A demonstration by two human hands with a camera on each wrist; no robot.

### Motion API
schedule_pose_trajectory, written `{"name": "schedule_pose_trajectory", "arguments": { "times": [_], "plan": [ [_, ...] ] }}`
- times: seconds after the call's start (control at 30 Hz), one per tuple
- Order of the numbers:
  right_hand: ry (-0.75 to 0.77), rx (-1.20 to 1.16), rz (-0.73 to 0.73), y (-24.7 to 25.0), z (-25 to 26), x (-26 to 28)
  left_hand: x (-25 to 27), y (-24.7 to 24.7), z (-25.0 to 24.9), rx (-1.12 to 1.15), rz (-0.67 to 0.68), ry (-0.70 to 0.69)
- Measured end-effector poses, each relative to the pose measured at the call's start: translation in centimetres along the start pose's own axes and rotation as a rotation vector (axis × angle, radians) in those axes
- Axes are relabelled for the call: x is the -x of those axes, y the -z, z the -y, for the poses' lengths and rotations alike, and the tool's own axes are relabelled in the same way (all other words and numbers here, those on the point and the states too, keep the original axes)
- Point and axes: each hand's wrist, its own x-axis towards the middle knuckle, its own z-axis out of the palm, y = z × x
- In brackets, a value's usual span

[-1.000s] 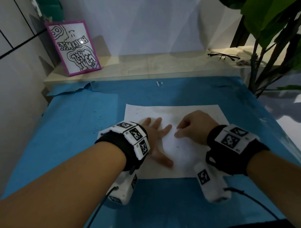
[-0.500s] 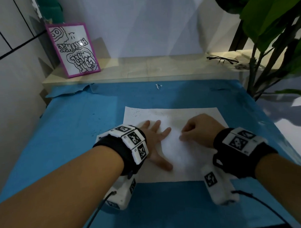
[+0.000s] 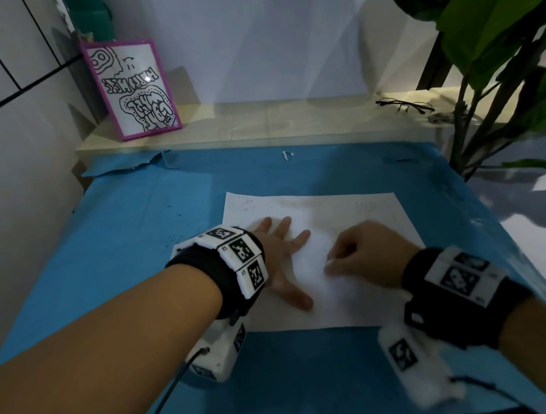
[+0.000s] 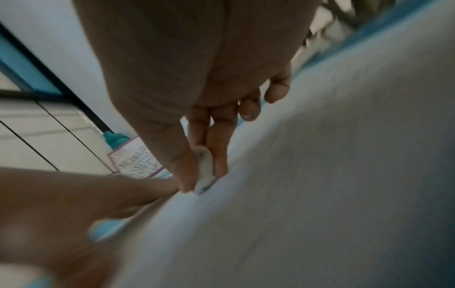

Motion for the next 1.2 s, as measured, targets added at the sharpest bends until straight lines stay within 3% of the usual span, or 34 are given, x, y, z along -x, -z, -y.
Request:
{"name": "schedule_pose_trajectory", "arguments": {
  "times": [0.1, 0.17, 0.23, 0.3, 0.37, 0.5, 0.63, 0.77, 0.9, 1.0, 1.07, 1.13, 1.2],
  "plan": [
    [-0.008, 0.080, -0.074, 0.8, -0.1, -0.7, 0.0, 0.2, 0.0, 0.001, 0.011, 0.002],
    [0.080, 0.105, 0.031, -0.7, 1.3, 0.3, -0.2, 0.0, 0.0, -0.012, 0.005, 0.005],
    [0.063, 0.087, 0.095, -0.6, 1.1, 0.4, -0.2, 0.0, 0.1, -0.005, 0.002, 0.001],
    [-0.027, 0.099, 0.011, 1.3, 0.2, -0.4, -0.1, 0.1, 0.0, 0.011, 0.013, -0.001],
    [-0.020, 0.140, -0.054, 1.7, -0.2, -0.8, 0.0, 0.3, -0.1, 0.012, 0.021, 0.004],
    [0.110, 0.152, 0.073, -0.6, 1.0, 0.6, 0.1, 0.3, -0.4, -0.016, -0.001, 0.001],
    [0.003, 0.231, -0.075, 1.7, 0.2, -1.2, 0.3, 0.4, -0.4, -0.012, 0.011, 0.002],
    [0.134, 0.242, 0.060, -0.6, 2.0, -0.7, 0.0, 0.2, -0.3, -0.034, 0.002, 0.011],
    [0.032, 0.271, -0.075, 1.5, 1.3, -2.2, 0.1, 0.2, -0.2, -0.009, 0.012, 0.004],
    [0.149, 0.255, 0.011, -0.2, 2.1, -1.5, 0.1, 0.1, -0.2, -0.018, 0.003, 0.004],
    [0.138, 0.197, 0.050, -0.6, 2.0, -1.4, 0.1, 0.2, -0.2, -0.021, 0.000, 0.004],
    [0.064, 0.196, -0.023, 0.6, 1.5, -2.0, 0.2, 0.2, -0.3, -0.018, 0.004, 0.003],
    [0.088, 0.260, -0.063, 0.5, 1.6, -2.5, 0.2, 0.3, -0.3, -0.018, 0.000, 0.003]
  ]
}}
